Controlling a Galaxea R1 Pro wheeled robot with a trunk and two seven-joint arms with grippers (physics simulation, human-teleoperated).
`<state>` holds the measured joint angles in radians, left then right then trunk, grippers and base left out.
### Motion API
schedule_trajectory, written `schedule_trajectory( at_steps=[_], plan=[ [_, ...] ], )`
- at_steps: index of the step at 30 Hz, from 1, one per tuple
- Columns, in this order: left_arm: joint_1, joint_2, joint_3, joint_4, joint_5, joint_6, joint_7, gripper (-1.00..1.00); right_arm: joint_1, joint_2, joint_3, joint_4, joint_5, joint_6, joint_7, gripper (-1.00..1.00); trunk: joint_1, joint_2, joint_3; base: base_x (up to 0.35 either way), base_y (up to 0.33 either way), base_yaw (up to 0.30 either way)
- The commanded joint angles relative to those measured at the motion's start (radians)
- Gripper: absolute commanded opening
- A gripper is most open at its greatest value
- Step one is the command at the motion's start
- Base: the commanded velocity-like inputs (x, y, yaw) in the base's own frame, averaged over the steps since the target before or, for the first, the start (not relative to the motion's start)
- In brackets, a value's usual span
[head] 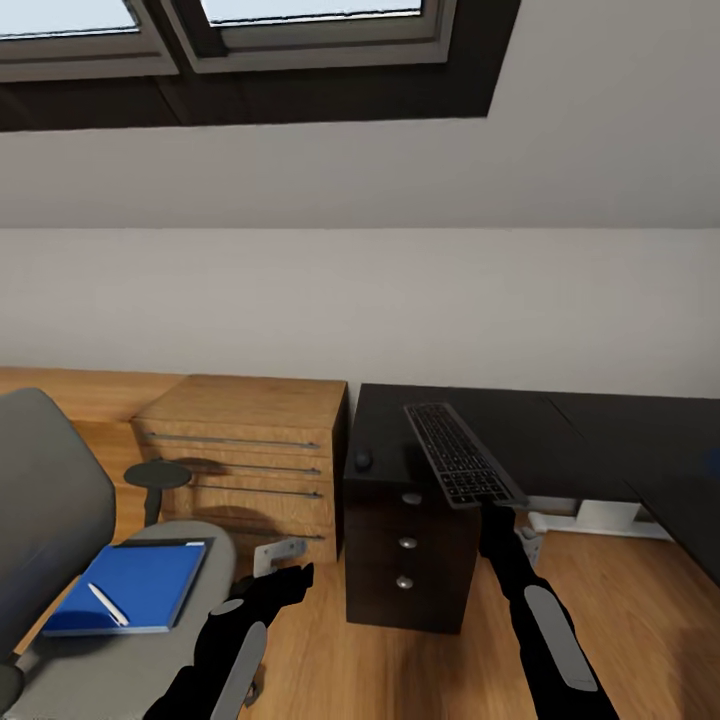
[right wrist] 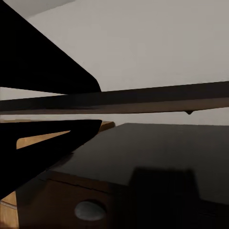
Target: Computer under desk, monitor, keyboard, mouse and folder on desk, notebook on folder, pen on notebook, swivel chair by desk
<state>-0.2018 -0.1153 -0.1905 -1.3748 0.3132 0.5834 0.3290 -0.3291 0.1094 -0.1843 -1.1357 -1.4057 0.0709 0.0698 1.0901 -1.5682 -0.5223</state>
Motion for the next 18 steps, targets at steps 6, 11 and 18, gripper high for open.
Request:
schedule_trajectory(
  at_steps=[6, 11, 18],
  plan=[
    [-0.001, 0.002, 0.0, -0.004, 0.01, 0.003, 0.009, 1.0, -0.001, 0.001, -0.002, 0.012, -0.012, 0.005, 0.005, -1.0, 0.023, -0.043, -0.02, 0.0, 0.0, 0.0],
    [-0.001, 0.002, -0.001, -0.004, 0.01, 0.003, 0.009, 1.0, -0.001, 0.001, -0.002, 0.036, -0.012, 0.002, 0.004, -1.0, 0.042, -0.078, -0.036, 0.0, 0.0, 0.0],
    [-0.001, 0.001, -0.001, -0.004, 0.01, 0.003, 0.009, 1.0, -0.001, 0.001, -0.003, 0.042, -0.012, 0.001, 0.002, -1.0, 0.065, -0.12, -0.054, 0.0, 0.0, 0.0]
  ],
)
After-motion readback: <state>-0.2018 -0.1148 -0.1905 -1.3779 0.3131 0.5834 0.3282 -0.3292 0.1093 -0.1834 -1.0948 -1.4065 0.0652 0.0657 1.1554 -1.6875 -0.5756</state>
